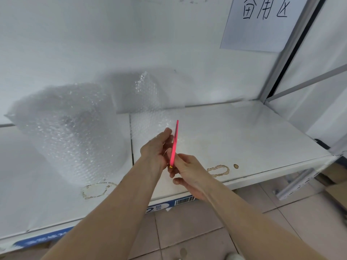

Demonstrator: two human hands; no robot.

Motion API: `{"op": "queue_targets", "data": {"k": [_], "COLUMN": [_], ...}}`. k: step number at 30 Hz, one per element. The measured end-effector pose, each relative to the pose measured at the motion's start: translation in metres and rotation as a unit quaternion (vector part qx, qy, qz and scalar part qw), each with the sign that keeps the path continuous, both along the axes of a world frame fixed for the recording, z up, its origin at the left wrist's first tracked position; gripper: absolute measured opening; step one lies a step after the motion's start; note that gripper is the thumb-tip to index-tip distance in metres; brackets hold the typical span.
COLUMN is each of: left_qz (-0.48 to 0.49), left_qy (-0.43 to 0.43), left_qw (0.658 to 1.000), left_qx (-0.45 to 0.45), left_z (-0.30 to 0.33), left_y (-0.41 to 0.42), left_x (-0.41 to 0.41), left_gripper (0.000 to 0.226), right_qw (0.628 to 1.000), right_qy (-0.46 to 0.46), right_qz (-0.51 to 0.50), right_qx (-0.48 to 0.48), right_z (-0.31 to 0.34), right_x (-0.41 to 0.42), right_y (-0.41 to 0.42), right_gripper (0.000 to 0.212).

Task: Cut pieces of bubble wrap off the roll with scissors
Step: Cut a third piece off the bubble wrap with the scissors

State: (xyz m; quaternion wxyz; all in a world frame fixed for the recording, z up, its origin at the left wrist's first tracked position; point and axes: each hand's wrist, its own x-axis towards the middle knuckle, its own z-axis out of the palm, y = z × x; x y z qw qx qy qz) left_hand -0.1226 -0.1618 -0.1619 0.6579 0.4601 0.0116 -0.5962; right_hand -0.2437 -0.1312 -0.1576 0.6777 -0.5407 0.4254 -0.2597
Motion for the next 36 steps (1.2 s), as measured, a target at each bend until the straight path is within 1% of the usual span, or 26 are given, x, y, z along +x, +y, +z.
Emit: {"op": "queue_targets", "data": {"k": [8,12,20,21,24,30,36], "left_qz": [-0.011,-0.015,0.004,0.01,0.005,-0.008,-0.017], "left_qy": [-0.015,-0.041,-0.043,-0.038,-0.009,-0.011,-0.016], "left_qw": [1.0,0.999,0.999,0.999,1.0,1.0,0.999], "left_qx": [0.012,0.025,0.026,0.023,0.008,0.021,0.022], "left_z": [-0.0007,-0.0007,0.0011,0.0017,0.0011,-0.0015,-0.0002], "left_y": [-0.0021,-0.0012,0.0008,0.0003,-0.002,-0.0029,-0.0019], "left_x": [0.002,0.0029,0.004,0.0041,0.0064,0.0053,0.004], "left_gripper": [0.025,0.019,0.019,0.02,0.036,0.035,0.035], "right_qw": [1.0,1.0,1.0,1.0,1.0,1.0,1.0], "right_qy": [-0.01,-0.011,-0.011,-0.007,0.001,-0.002,-0.009], "right_qz": [0.0,-0.008,-0.002,0.001,0.017,0.019,0.004], "right_qx": [-0.001,0.006,-0.004,-0.004,0.003,0.014,-0.001], "right_z": [0.0012,0.0038,0.004,0.0039,0.0039,0.0067,0.0053], "right_x": [0.0006,0.0004,0.0016,0.0016,0.0015,0.0015,0.003], "right_y": [-0.0011,-0.0036,-0.0045,-0.0041,-0.0017,-0.0028,-0.0029], "right_gripper": [0.043,0.043,0.043,0.043,0.043,0.047,0.046]}}
